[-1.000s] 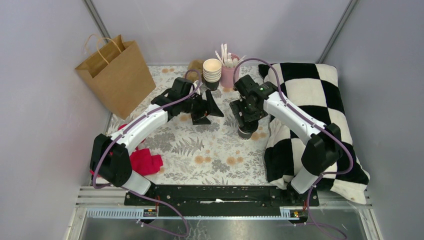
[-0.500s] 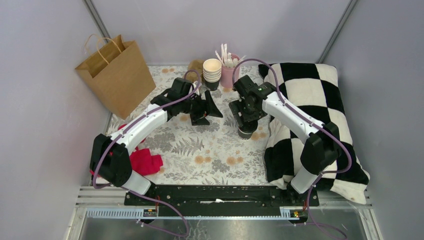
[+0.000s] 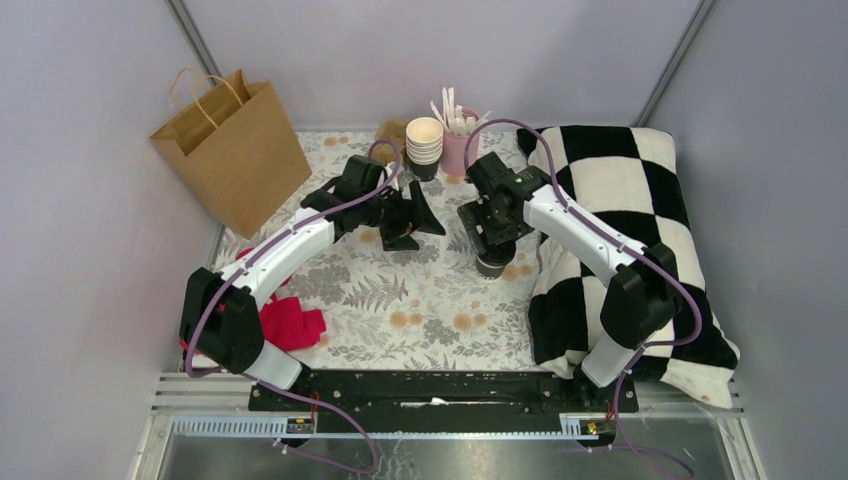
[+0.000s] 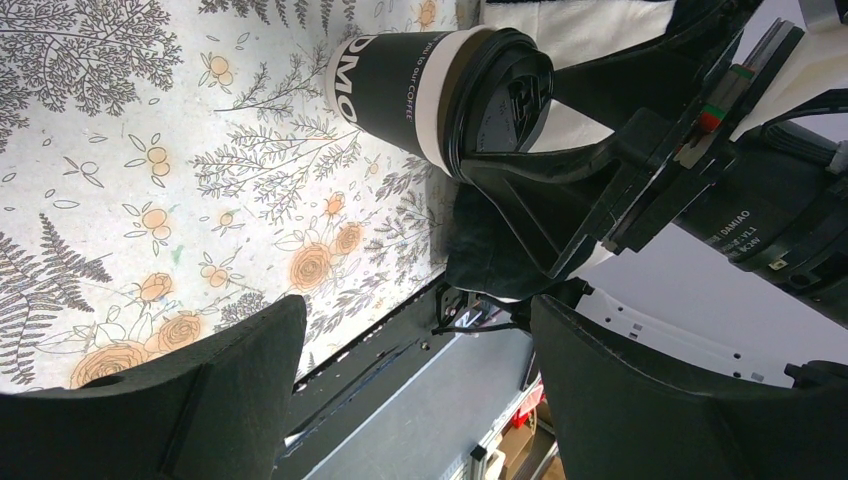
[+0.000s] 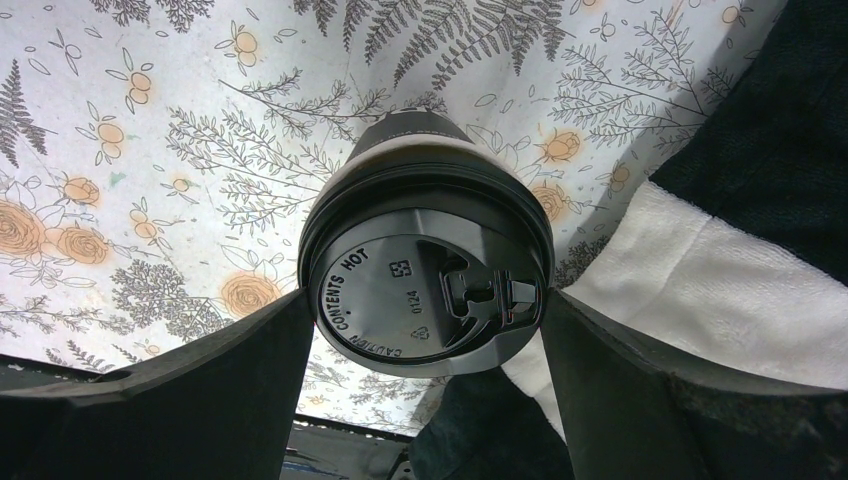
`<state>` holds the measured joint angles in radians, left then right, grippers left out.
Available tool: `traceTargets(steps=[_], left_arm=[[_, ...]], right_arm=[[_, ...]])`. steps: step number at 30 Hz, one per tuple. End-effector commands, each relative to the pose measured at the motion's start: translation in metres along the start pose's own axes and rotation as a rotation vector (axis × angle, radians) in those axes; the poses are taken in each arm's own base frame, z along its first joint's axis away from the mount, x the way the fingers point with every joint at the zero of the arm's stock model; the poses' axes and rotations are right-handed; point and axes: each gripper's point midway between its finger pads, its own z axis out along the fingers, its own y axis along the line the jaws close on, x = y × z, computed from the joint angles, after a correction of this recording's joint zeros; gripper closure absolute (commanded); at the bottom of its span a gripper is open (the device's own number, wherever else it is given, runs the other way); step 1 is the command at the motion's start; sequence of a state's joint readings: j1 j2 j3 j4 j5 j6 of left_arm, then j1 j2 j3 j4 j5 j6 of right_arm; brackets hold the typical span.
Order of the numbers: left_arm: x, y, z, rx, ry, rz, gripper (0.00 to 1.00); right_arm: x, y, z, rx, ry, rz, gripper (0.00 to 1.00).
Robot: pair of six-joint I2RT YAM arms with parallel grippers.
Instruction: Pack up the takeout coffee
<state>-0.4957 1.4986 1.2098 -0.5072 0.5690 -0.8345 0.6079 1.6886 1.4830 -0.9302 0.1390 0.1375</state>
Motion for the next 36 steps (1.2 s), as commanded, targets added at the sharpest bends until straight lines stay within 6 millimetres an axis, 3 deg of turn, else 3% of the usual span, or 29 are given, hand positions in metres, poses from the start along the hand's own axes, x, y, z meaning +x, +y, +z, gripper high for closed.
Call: traceTargets(steps=[1,8,25,28,33,36], left_arm=[[-0.008,-0.014,-0.008,0.042,-0.025,0.04,0.13],[-0.008,-0.013,-0.007,0.042,-0.022,0.038,0.13],[-0.009,-0.016,-0.007,0.05,-0.017,0.039,0.13],[-0.008,-0.015,-0.004,0.052,-0.004,0.042,0.12],[-0.007,-0.019,0.007,0.081,0.022,0.065,0.1],[-0.003,-0.032,0.022,0.119,0.047,0.128,0.09]], right_arm=[[0.002,0.005,0.003,-0.013,0.008,-0.011,0.11],[0.008,0.006,0.005,-0.018,0.018,-0.013,0.1],[-0.004,0.004,0.0,-0.005,-0.014,-0.012,0.07],[-0.008,0.004,-0.013,-0.011,-0.021,0.001,0.01],[-0.023,0.009,-0.056,-0.07,-0.1,0.037,0.0],[-0.015,0.01,-0.071,-0.109,-0.102,0.047,0.0]])
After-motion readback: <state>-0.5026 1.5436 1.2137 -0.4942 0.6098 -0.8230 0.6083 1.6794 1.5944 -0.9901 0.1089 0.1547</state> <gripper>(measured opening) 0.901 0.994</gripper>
